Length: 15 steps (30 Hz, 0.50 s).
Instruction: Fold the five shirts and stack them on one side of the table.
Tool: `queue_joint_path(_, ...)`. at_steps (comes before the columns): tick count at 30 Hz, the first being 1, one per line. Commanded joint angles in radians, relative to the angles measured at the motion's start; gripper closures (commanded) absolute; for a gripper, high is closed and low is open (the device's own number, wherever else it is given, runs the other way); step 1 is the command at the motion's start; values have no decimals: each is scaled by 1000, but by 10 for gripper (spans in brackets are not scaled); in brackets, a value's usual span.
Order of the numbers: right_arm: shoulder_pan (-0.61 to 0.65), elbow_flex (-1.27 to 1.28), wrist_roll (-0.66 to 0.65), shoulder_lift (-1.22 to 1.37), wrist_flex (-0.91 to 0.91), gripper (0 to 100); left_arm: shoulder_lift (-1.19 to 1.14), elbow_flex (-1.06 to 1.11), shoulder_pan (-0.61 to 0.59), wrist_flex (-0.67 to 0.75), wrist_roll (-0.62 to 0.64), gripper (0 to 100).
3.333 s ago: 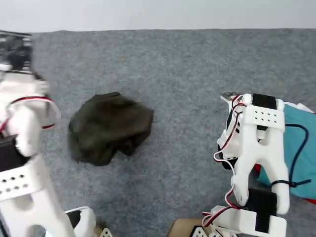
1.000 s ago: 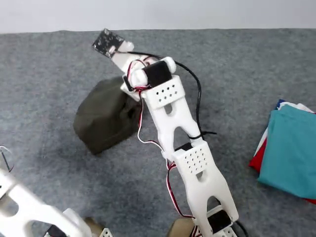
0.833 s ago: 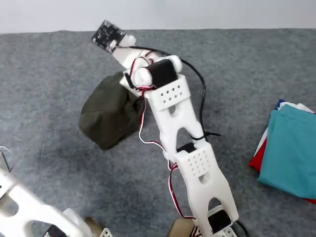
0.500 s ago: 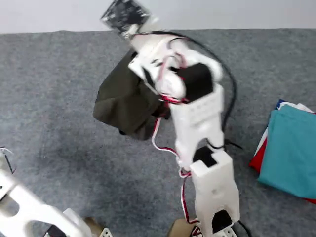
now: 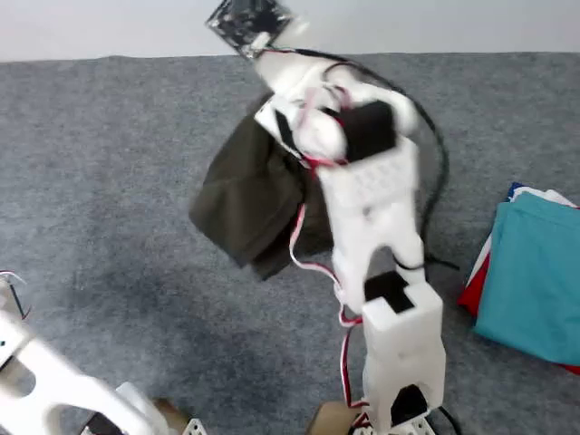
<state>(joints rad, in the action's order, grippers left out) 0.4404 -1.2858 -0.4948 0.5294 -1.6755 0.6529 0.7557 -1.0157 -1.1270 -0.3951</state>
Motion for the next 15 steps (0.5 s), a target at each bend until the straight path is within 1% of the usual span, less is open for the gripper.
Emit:
queue_joint_path(1,-96,54,-5,84,62,988,25,-5,-8,12,-6,992)
queue_joint_path(5,-193,57,-8,211,64,984,25,-5,-8,12,-6,992)
queue_joint_path(7,-240,57,-8,255,51,942,25,-4,-8,12,-6,992)
queue_joint_path(11,-303,55,-5,277,22,789,25,-4,-3,12,-6,992)
queue_joint_path(12,-314,55,-5,268,21,776,25,-4,-2,12,-6,992)
queue_joint_path(15,-318,55,-9,213,5,783,25,-4,0,12,-6,992)
